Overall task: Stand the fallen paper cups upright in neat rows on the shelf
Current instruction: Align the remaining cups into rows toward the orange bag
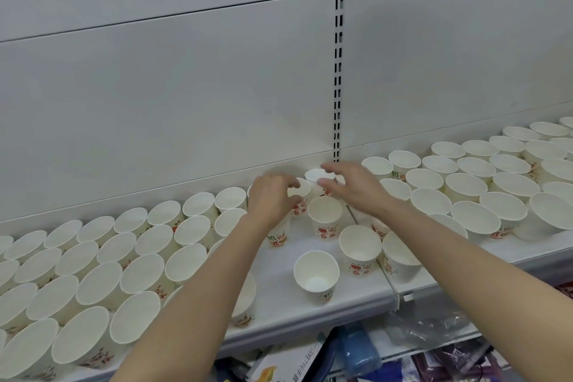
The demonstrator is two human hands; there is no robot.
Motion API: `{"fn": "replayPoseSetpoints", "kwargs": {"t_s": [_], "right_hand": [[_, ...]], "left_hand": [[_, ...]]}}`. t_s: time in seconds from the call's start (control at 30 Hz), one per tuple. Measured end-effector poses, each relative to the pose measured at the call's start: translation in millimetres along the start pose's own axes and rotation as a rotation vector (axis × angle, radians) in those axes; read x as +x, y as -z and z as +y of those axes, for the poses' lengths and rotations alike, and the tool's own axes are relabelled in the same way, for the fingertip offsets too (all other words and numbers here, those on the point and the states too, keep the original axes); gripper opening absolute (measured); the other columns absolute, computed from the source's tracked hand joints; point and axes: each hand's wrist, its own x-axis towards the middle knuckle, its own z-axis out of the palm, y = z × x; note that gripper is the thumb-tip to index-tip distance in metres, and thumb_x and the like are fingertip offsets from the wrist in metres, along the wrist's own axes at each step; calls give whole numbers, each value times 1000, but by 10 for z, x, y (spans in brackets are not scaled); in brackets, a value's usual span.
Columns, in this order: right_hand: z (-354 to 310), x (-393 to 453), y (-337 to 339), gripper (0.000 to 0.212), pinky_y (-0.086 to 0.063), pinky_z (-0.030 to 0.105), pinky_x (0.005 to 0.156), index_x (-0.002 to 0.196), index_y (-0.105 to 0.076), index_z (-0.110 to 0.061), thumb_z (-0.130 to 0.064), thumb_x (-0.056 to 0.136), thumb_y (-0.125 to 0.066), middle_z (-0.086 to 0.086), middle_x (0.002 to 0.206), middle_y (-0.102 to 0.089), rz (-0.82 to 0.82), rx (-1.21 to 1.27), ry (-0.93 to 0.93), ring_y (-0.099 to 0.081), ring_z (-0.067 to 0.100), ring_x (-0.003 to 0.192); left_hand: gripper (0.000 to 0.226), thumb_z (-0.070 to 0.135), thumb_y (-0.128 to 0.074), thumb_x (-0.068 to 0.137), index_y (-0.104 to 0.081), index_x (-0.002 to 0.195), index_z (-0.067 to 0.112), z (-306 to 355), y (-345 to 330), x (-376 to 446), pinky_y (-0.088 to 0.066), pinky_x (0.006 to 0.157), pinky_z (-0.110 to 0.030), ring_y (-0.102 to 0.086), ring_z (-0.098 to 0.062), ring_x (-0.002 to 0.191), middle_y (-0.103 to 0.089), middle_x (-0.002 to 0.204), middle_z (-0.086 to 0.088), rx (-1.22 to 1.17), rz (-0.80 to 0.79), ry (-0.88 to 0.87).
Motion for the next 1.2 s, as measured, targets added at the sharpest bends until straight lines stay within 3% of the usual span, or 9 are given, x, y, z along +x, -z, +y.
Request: {"fn": "replayPoseSetpoints", "kwargs": {"t_s": [0.13, 0.37, 0.6, 0.67, 0.73, 0.83, 0.93, 1.1, 1.2], "right_hand": [[150, 270, -54, 40, -36, 37, 94, 126, -60, -28, -25, 86, -62, 7, 120, -61, -136, -377, 35, -48, 27, 116], [270, 367, -174, 21, -28, 31, 82, 98, -71, -30, -22, 85, -57, 1, 93, -69, -144, -523, 165, -57, 21, 94], [280, 308, -63, 29, -30, 33, 94, 115, -67, -26, -27, 87, -65, -6, 110, -69, -50, -286, 167, -55, 19, 108], [254, 151, 30, 29, -37, 35, 95, 112, -69, -24, -31, 84, -70, -7, 110, -69, 31, -101, 165, -57, 18, 108], [169, -60, 115, 42, -42, 33, 95, 114, -68, -23, -39, 76, -76, -7, 113, -68, -55, 35, 142, -57, 16, 109], [48, -243, 68, 73, -43, 37, 96, 125, -60, -21, -52, 63, -81, -2, 121, -62, -223, -70, 100, -52, 19, 112], [4, -236, -89, 85, -41, 35, 95, 130, -53, -21, -60, 59, -78, 1, 123, -55, -253, -193, 20, -47, 21, 116], [-49, -187, -272, 71, -42, 32, 86, 125, -55, -17, -48, 65, -78, 5, 117, -53, -191, -214, -19, -50, 23, 110], [-150, -205, -375, 66, -43, 32, 85, 121, -56, -15, -43, 65, -78, 5, 112, -53, -191, -170, 32, -50, 23, 108]], "left_hand": [[31, 33, -67, 85, -67, 116, 32, 103, -33, -28, -38, 90, -33, -54, -22, 111, -68, 115, 6, 65, -21, -62], [19, 13, -56, 82, -71, 88, 23, 168, -194, 40, -25, 71, -31, -58, -28, 90, -70, 84, -3, 178, -18, 7], [30, 35, -68, 83, -69, 114, 30, 76, 78, -96, -41, 89, -34, -58, -22, 105, -70, 110, 4, -22, 50, 38], [29, 38, -71, 82, -70, 110, 31, -53, 240, -247, -44, 85, -32, -58, -16, 101, -70, 107, 11, -90, 92, 83], [26, 42, -74, 77, -72, 101, 32, -162, 358, -419, -46, 80, -30, -59, -10, 93, -69, 98, 14, -146, 26, 130], [34, 48, -79, 68, -71, 98, 32, -220, 378, -585, -48, 82, -32, -60, -10, 93, -68, 96, 14, -72, -91, 128], [25, 44, -76, 72, -73, 93, 30, -181, 328, -638, -45, 82, -32, -60, -14, 94, -70, 94, 12, 32, -117, 109], [13, 42, -68, 80, -72, 84, 31, -186, 267, -721, -35, 78, -29, -58, -17, 92, -68, 88, 8, 175, -83, 91], [20, 46, -70, 78, -71, 89, 31, -217, 236, -751, -35, 81, -31, -53, -20, 101, -65, 100, 5, 194, -49, 105]]}}
